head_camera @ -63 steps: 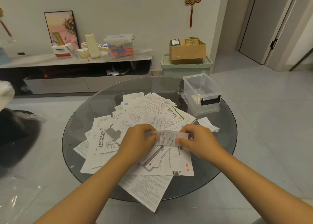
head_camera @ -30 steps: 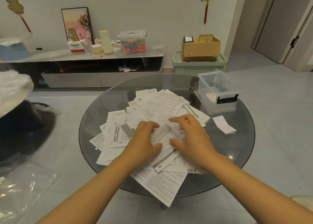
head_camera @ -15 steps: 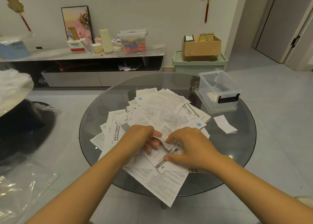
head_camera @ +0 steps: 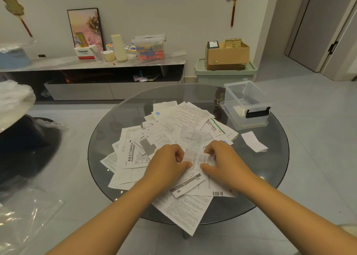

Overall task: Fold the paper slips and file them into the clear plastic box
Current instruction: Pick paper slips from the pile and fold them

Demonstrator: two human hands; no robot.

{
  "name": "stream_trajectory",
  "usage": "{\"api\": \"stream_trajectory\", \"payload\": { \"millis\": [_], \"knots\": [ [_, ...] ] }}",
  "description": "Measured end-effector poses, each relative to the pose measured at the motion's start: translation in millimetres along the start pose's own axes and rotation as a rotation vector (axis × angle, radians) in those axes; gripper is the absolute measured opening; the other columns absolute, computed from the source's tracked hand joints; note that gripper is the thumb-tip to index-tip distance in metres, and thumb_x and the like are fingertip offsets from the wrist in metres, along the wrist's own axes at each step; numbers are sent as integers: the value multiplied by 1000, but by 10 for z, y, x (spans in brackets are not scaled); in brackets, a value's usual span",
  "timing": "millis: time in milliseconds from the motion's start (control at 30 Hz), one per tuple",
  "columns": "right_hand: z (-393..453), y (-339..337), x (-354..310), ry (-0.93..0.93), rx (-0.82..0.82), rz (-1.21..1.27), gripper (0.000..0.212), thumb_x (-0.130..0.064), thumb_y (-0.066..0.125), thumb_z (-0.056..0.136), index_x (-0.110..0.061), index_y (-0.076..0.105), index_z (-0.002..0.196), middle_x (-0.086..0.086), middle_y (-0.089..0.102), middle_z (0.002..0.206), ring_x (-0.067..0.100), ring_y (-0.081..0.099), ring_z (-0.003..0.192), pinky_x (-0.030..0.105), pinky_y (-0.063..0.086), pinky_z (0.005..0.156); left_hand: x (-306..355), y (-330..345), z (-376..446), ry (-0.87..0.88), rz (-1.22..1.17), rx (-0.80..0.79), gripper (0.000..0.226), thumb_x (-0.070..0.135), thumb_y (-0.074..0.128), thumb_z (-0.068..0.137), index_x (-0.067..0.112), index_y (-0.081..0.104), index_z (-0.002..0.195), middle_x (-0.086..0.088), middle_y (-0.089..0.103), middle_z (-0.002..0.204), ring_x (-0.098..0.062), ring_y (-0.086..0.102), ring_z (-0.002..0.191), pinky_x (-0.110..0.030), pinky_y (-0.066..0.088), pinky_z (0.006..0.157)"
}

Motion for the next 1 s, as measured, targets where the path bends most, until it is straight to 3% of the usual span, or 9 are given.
{"api": "stream_trajectory", "payload": {
  "millis": [67, 133, 300, 433, 500, 633, 733, 833, 1000],
  "knots": [
    [7, -9, 9, -1, -4, 48, 48, -30, 67, 82, -23, 45, 124, -9, 43, 104, 8, 42, 100, 21, 38, 86, 38, -19, 6, 16, -6, 21, 18, 33, 71, 80, 21, 58, 76, 9, 57, 76, -7, 52, 69, -23, 38, 60],
    [16, -27, 14, 0, -5, 91, 51, -33, 66, 83, -25, 45, 129, -10, 45, 105, 10, 43, 105, 21, 37, 86, 79, -31, 14, 24, -75, 25, 17, 30, 72, 80, 21, 58, 75, 10, 56, 71, -4, 50, 64, -22, 36, 58],
    [1, -165, 74, 40, 41, 223, 23, -34, 67, 82, -22, 58, 99, -9, 58, 91, 5, 53, 76, 15, 37, 58, 185, 1, 49, -15, -356, 7, 13, 23, 74, 79, 23, 61, 75, 1, 65, 66, -4, 57, 58, -18, 42, 57],
    [-56, -313, 268, 166, 65, 398, 40, -35, 68, 82, -24, 51, 116, -5, 56, 106, 8, 56, 87, 16, 42, 63, 355, 63, 90, -13, -556, 12, 17, 11, 75, 77, 19, 61, 80, -2, 71, 74, -9, 67, 67, -17, 51, 59],
    [-89, -422, 330, 190, 92, 468, 28, -29, 67, 84, -21, 58, 109, -5, 62, 97, 8, 60, 82, 19, 49, 65, 454, 105, 116, -5, -601, -1, 23, 9, 75, 77, 19, 57, 88, 0, 69, 84, -10, 68, 72, -14, 52, 59],
    [-143, -673, 490, 204, 181, 400, 9, -21, 68, 84, -13, 65, 88, -4, 64, 80, 14, 62, 73, 24, 49, 63, 672, 240, 170, 43, -511, -36, 37, 17, 74, 79, 23, 53, 108, 9, 61, 104, -10, 65, 87, -20, 55, 73],
    [-193, -951, 739, 272, 316, 271, 11, -22, 65, 86, -18, 59, 78, -5, 61, 78, 13, 58, 71, 26, 47, 61, 884, 394, 234, 144, -421, -65, 35, 21, 71, 82, 22, 55, 113, 10, 62, 108, -6, 62, 94, -23, 51, 86],
    [-244, -1161, 985, 341, 430, 211, 9, -21, 60, 89, -19, 54, 83, -3, 59, 86, 13, 54, 73, 23, 42, 57, 1107, 634, 331, 244, -276, -114, 26, 25, 67, 85, 22, 63, 111, 10, 64, 108, -2, 58, 98, -12, 44, 83],
    [-255, -1187, 1221, 443, 435, 132, 4, -18, 53, 91, -15, 51, 90, 5, 61, 99, 22, 55, 80, 30, 44, 61, 1347, 1026, 475, 245, -106, -123, 38, 40, 70, 81, 16, 64, 110, 3, 64, 107, -10, 58, 96, -21, 44, 83]
  ]
}}
Point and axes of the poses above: each hand's wrist, its own z-axis towards the middle knuckle, its own y-axis out of the palm, x = y × z, the point moved 9 cm from there along z, towards the middle knuckle
